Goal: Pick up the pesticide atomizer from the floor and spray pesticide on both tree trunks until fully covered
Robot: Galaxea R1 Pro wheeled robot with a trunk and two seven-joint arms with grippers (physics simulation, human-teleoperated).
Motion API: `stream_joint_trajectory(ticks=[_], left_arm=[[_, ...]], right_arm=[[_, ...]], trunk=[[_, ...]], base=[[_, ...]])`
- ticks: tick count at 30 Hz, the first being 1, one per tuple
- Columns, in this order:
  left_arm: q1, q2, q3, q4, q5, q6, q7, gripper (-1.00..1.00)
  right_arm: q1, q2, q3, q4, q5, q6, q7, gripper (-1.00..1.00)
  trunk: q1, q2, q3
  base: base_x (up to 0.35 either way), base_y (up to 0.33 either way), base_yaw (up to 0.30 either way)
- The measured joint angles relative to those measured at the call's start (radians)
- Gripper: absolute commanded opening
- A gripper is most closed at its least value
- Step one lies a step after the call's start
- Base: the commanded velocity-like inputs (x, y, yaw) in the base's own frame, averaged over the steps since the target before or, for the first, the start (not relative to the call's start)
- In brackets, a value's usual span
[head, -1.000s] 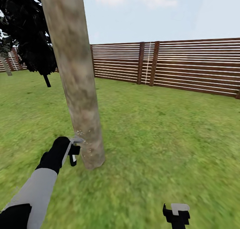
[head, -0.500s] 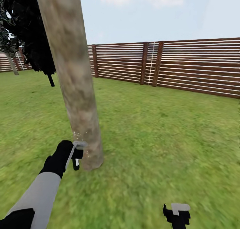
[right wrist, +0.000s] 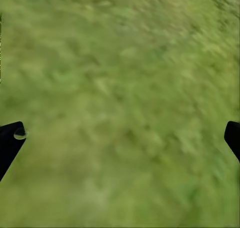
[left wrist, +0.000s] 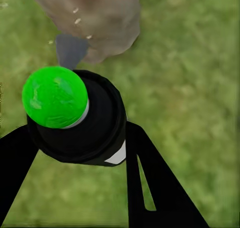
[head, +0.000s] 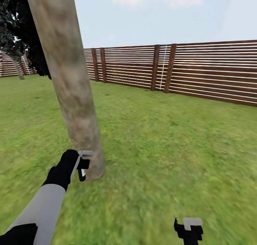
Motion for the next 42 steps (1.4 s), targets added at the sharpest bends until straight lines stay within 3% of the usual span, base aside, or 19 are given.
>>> stream_joint_trajectory(ticks=[2,5,7,9,10,11,12,14,15,17,18,19,20,23,26,29,32,36,42], left_arm=[[0.0,0.01,0.004,0.0,-0.005,-0.001,0.0,-1.0],[0.001,0.085,0.049,0.002,-0.016,-0.001,-0.005,-1.0],[0.008,0.097,0.055,0.01,0.0,-0.002,-0.005,-1.0],[0.032,0.077,0.052,0.014,0.012,-0.004,-0.005,-1.0],[0.038,0.039,0.048,0.015,0.005,-0.005,-0.005,-1.0],[0.041,0.001,0.044,0.014,0.022,-0.005,-0.004,-1.0],[0.042,-0.013,0.042,0.013,0.008,-0.006,-0.003,-1.0],[0.043,-0.015,0.045,0.01,-0.008,-0.006,-0.003,-1.0],[0.044,-0.003,0.049,0.008,-0.015,-0.007,-0.002,-1.0],[0.052,0.059,0.054,0.005,-0.024,-0.007,-0.002,-1.0],[0.055,0.102,0.055,0.009,-0.01,-0.007,-0.002,-1.0],[0.056,0.119,0.055,0.011,-0.02,-0.007,-0.002,-1.0],[0.071,0.13,0.053,0.014,-0.005,-0.024,-0.001,-1.0],[0.084,0.105,0.05,0.018,0.009,-0.087,0.003,-1.0],[0.086,0.033,0.049,0.039,0.011,-0.106,0.003,-1.0],[0.086,0.018,0.053,0.033,-0.001,-0.108,0.014,-1.0],[0.086,0.037,0.057,0.032,-0.014,-0.109,0.042,-1.0],[0.097,0.1,0.057,0.055,-0.016,-0.107,0.08,-1.0],[0.108,0.089,0.054,0.099,-0.003,-0.107,0.082,-1.0]], right_arm=[[0.0,0.0,0.0,0.0,0.001,0.0,0.0,1.0],[0.0,0.0,0.0,0.0,0.001,0.0,0.0,1.0],[0.0,0.0,0.0,0.0,0.001,0.0,0.0,1.0],[0.0,0.0,0.0,0.0,0.001,0.0,0.0,1.0],[0.0,0.0,0.0,0.001,0.001,0.0,0.0,1.0],[0.0,0.0,0.0,0.001,0.001,0.0,0.0,1.0],[0.0,0.0,0.0,0.001,0.001,0.0,0.0,1.0],[0.0,0.0,0.0,0.001,0.002,0.0,0.0,1.0],[0.0,0.0,0.0,0.001,0.002,0.0,0.0,1.0],[0.0,0.0,0.0,0.001,0.002,0.0,0.0,1.0],[0.0,0.0,0.0,0.001,0.002,0.0,0.0,1.0],[0.0,0.0,0.0,0.001,0.002,0.0,0.0,1.0],[0.0,0.0,0.0,0.001,0.001,0.0,0.0,1.0],[0.0,0.0,0.0,0.002,0.001,0.0,0.0,1.0],[0.0,0.0,0.0,0.002,0.002,0.0,0.0,1.0],[0.0,0.0,0.0,0.002,0.002,0.0,0.0,1.0],[0.0,0.0,0.0,0.002,0.002,0.0,0.0,1.0],[0.0,-0.002,0.0,0.001,0.003,0.0,0.001,1.0],[0.0,-0.003,0.0,0.001,0.003,0.0,0.001,1.0]], trunk=[[0.0,0.0,0.0],[0.0,0.0,0.0],[0.0,0.0,0.0],[0.0,0.0,0.0],[0.0,0.0,0.0],[0.0,0.0,0.0],[0.0,0.0,0.0],[0.0,0.0,0.0],[0.0,0.0,0.0],[0.0,0.0,0.0],[0.0,0.0,0.0],[0.0,0.0,0.0],[0.0,0.0,0.0],[0.0,0.0,0.0],[0.0,0.0,0.0],[0.0,0.0,0.0],[0.0,0.0,0.0],[0.0,0.0,0.0],[0.0,0.0,0.0]], base=[[0.003,-0.277,0.273],[0.057,-0.277,0.138],[0.035,-0.277,0.028],[0.008,-0.277,0.006],[0.002,-0.277,0.002],[0.001,-0.277,0.001],[0.043,-0.277,0.0],[0.075,-0.277,0.0],[0.087,-0.277,0.0],[0.08,-0.277,0.0],[0.036,-0.277,0.0],[0.012,-0.277,0.055],[0.006,-0.277,0.154],[0.002,-0.277,0.236],[0.0,-0.277,0.272],[0.081,-0.268,0.276],[0.203,-0.221,0.098],[0.142,-0.236,0.009],[0.011,-0.273,0.0]])
